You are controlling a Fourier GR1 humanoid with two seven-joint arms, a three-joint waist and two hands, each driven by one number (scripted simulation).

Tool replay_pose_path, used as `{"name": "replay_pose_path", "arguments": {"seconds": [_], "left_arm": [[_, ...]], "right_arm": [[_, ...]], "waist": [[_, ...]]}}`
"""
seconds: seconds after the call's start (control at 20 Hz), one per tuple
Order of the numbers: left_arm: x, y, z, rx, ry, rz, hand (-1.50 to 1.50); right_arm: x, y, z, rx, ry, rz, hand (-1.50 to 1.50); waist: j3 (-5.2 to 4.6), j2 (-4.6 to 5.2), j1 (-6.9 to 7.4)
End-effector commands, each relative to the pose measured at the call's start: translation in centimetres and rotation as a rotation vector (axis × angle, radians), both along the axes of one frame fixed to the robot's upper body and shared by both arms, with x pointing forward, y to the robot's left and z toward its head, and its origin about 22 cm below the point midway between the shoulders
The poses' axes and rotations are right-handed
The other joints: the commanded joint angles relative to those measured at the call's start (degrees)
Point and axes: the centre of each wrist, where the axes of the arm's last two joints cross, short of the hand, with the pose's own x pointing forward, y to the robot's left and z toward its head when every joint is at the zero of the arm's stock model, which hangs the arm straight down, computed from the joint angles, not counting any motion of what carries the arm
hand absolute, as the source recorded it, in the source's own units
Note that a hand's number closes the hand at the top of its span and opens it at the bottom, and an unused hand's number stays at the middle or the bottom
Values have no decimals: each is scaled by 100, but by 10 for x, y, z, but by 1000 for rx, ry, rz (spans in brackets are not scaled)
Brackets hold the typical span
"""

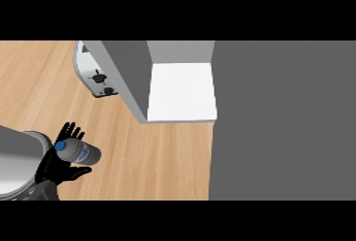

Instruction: Pick up the bottled water, place it into the cabinet and close the cabinet

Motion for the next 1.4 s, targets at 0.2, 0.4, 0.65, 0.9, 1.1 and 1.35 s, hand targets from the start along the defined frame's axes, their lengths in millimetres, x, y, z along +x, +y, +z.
{"name": "replay_pose_path", "arguments": {"seconds": [0.2,0.4,0.65,0.9,1.1,1.35], "left_arm": [[6,-21,-7,-161,-50,-72,-150],[3,-47,-18,-181,-60,-123,-150],[20,-36,-4,-170,-71,-162,-150],[-13,-48,-26,-184,-96,-185,150],[19,-50,-9,-196,-102,-169,150],[20,-58,-9,-155,-134,-175,150]], "right_arm": [[6,18,2,5,18,7,-150],[5,9,-8,20,17,3,-150],[-16,0,7,28,24,38,-150],[8,-1,-11,-11,8,5,-150],[6,-4,3,13,14,3,-150],[-3,6,-5,3,28,9,-150]], "waist": [[-21,14,-3],[-13,2,7],[-17,-1,-80],[-14,7,34],[-16,16,2],[-10,-9,22]]}}
